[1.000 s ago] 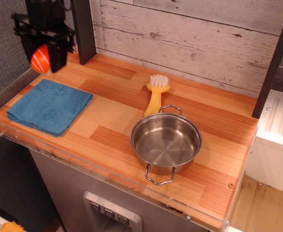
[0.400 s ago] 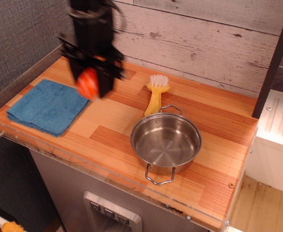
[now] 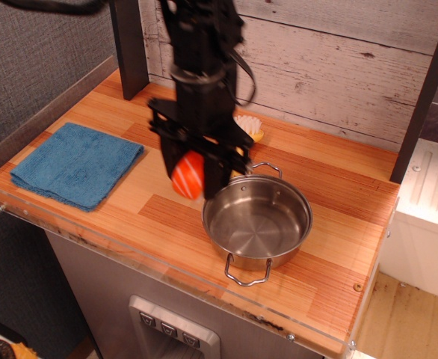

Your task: Put the sushi inside the pot.

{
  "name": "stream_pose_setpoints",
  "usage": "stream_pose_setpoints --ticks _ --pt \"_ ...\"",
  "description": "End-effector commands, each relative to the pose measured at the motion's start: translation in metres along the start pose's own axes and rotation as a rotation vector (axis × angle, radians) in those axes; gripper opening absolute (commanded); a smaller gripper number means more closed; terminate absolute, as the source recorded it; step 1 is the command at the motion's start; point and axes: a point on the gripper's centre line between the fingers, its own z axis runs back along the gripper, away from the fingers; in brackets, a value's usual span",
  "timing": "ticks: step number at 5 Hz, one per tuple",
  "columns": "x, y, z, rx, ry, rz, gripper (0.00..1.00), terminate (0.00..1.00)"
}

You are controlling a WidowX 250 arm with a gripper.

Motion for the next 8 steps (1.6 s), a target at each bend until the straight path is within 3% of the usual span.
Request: stream_pose_setpoints --ticks 1,2,3,4,6,7,8 --pt "0.012 -0.028 0.006 0.008 -0.056 -0.047 0.00 0.00" --pt "0.013 -0.038 0.003 0.003 -0.061 -0.082 0.00 0.00" --pt "0.013 -0.038 0.002 0.001 -0.055 -0.088 1.00 0.00" --pt "0.014 -0.031 0.007 -0.006 -0.070 -0.059 1.00 0.00" --pt "0.028 0.055 0.048 0.072 -0.135 0.188 1.00 0.00" --pt "0.032 0.078 0.049 0.055 -0.127 0.253 1.00 0.00" --pt "0.034 0.079 0.044 0.018 -0.099 0.243 1.00 0.00"
